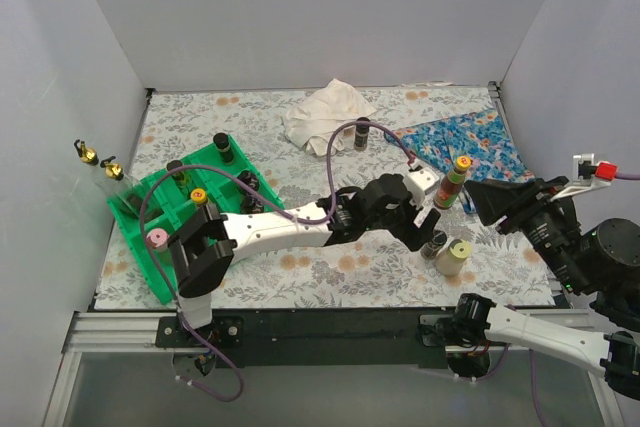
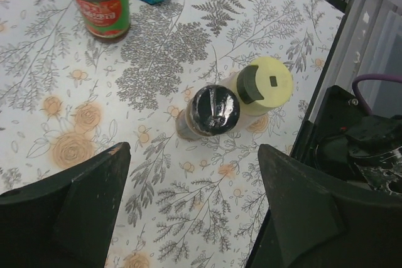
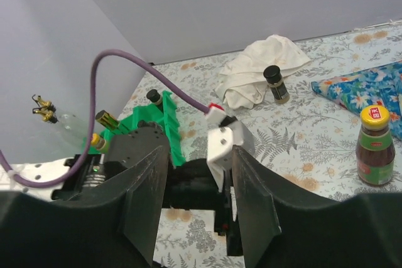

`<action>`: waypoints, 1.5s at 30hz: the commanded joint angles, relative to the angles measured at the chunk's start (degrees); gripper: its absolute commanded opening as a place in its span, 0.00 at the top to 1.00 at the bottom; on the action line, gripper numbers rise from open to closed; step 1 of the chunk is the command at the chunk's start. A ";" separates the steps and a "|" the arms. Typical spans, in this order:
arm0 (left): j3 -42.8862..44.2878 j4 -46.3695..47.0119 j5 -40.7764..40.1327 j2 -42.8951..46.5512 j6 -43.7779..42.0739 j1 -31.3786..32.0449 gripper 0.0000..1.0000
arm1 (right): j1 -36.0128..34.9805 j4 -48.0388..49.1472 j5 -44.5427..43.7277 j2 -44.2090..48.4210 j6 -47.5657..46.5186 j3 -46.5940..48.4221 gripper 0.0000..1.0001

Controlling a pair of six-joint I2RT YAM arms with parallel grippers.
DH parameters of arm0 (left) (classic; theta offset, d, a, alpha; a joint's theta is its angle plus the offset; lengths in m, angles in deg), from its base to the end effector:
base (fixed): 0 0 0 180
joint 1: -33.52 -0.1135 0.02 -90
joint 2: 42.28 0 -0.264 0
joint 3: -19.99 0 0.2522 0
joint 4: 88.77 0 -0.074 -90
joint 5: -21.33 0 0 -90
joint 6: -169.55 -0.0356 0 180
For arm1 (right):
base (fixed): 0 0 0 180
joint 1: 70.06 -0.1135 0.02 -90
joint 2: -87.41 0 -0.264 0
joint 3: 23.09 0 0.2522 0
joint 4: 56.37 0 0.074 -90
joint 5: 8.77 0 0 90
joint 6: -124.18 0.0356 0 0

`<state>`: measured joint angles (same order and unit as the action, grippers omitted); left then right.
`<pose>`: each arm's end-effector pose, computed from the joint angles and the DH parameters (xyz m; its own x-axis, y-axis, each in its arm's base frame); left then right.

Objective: Organize the condiment bottles
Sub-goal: Pick up the bottle from the center of the board.

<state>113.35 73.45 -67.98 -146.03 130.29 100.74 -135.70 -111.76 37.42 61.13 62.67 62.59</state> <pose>0.1651 -0.3943 0.2727 -0.8327 -0.0167 -0.5535 0.4445 0.5758 -0.6862 0.0270 0.0000 0.4544 -0.1524 0.4981 -0.8537 -0.3412 0.7841 0.5184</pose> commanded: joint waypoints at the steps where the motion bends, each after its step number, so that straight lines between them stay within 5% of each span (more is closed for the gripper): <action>1: 4.78 1.90 4.75 -3.48 -4.50 0.98 0.18 | -0.27 5.33 -1.63 1.67 -2.12 1.65 0.47; 17: 11.72 0.85 4.94 -13.76 -8.55 1.33 0.23 | -0.18 6.03 -3.30 3.69 -3.35 0.06 0.47; 32: 13.92 0.58 5.38 -16.05 -10.40 1.77 0.40 | -0.27 6.56 -3.65 4.13 -3.71 -1.25 0.47; 35: 14.10 0.41 5.73 -15.88 -10.49 1.95 0.49 | -0.27 6.56 -3.56 4.14 -3.71 -1.61 0.47; 42: 12.61 0.41 4.33 -13.33 -8.12 1.86 0.95 | -0.27 6.47 -2.95 4.31 -3.62 -1.96 0.47; 45: 11.38 0.32 2.31 -11.23 -7.06 1.95 1.00 | -0.27 6.56 -2.95 4.57 -3.35 -2.40 0.47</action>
<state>125.30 74.02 -63.44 -162.77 121.85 102.33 -135.70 -108.07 35.10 64.67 59.44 60.98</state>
